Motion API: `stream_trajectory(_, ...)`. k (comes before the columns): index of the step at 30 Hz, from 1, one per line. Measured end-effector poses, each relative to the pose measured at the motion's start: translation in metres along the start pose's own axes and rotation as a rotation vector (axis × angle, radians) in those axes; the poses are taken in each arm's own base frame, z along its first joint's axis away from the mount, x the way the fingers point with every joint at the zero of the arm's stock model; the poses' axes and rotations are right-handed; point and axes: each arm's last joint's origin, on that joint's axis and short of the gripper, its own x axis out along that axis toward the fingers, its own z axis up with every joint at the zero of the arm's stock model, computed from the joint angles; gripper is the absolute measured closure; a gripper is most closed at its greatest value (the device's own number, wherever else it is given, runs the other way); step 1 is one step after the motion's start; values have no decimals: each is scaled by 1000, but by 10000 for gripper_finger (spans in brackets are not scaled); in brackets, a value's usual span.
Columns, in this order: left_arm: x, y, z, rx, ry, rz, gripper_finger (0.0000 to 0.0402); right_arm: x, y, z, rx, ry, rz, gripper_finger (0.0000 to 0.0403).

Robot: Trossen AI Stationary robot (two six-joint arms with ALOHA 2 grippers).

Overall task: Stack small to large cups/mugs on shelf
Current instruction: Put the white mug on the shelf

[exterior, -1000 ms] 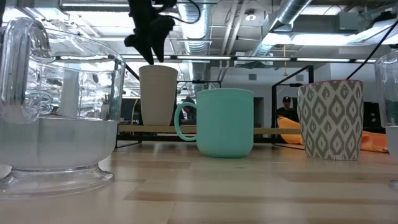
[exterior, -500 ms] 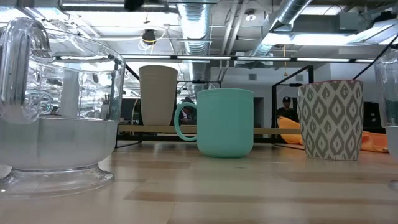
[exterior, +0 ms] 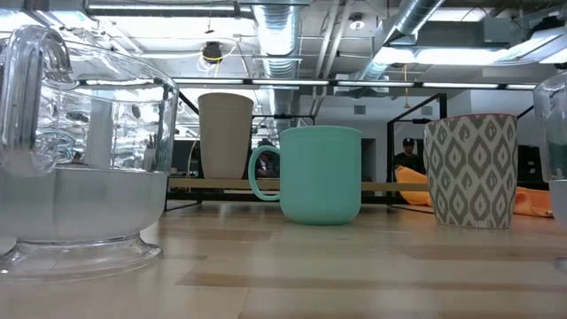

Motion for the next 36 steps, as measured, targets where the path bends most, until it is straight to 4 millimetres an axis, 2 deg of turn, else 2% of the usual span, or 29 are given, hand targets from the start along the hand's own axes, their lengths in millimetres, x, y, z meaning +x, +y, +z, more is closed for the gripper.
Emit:
stream_trajectory(6,36,-35,-28,17,109,-1,186,25,9,-21,21,166,13,234)
stream_trajectory(12,72,-65,-56,54,146,40,186,57,19,-57,81,315,-42,234)
stream_trajectory(17,100,-79,-73,45,144,84,186,80,28,-89,183,350,-124,234)
stream_trajectory(22,125,-84,-84,33,155,96,186,101,35,-123,285,299,-253,234)
stream_trajectory(26,134,-91,-94,0,193,67,186,129,38,-149,335,266,-377,234)
stream_trajectory(31,132,-107,-106,-7,208,9,186,163,35,-173,374,265,-479,234)
stream_trajectory(36,125,-118,-113,-9,181,-12,186,194,30,-178,411,243,-496,234)
